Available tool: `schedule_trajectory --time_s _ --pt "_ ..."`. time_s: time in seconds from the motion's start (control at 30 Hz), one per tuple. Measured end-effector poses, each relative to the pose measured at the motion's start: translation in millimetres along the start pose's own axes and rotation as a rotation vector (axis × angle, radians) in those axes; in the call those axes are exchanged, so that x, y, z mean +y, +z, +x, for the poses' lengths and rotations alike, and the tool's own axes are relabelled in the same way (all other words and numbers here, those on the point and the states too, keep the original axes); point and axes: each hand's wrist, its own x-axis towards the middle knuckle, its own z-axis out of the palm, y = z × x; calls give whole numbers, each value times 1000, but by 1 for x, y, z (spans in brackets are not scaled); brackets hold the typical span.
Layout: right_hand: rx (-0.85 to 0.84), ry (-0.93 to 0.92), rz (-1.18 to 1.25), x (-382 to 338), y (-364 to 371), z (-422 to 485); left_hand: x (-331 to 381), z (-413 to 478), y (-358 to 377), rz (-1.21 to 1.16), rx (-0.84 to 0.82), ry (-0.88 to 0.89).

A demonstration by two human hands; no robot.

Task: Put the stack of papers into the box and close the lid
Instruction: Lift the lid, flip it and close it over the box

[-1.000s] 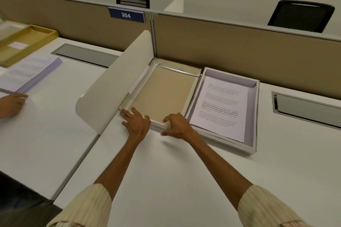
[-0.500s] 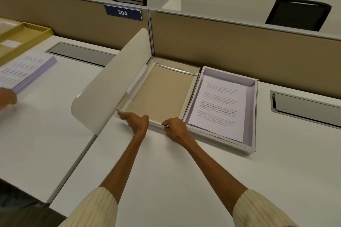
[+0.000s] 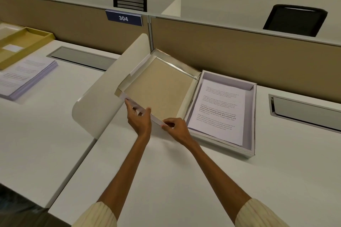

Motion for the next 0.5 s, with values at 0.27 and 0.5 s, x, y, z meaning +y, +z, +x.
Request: schedule_trajectory --time_s 0.27,0.5 --pt "180 -22 290 -61 -46 5 26 -28 10 1 -158 220" --pt "392 10 490 -113 -113 -2 30 -75 41 180 -312 420"
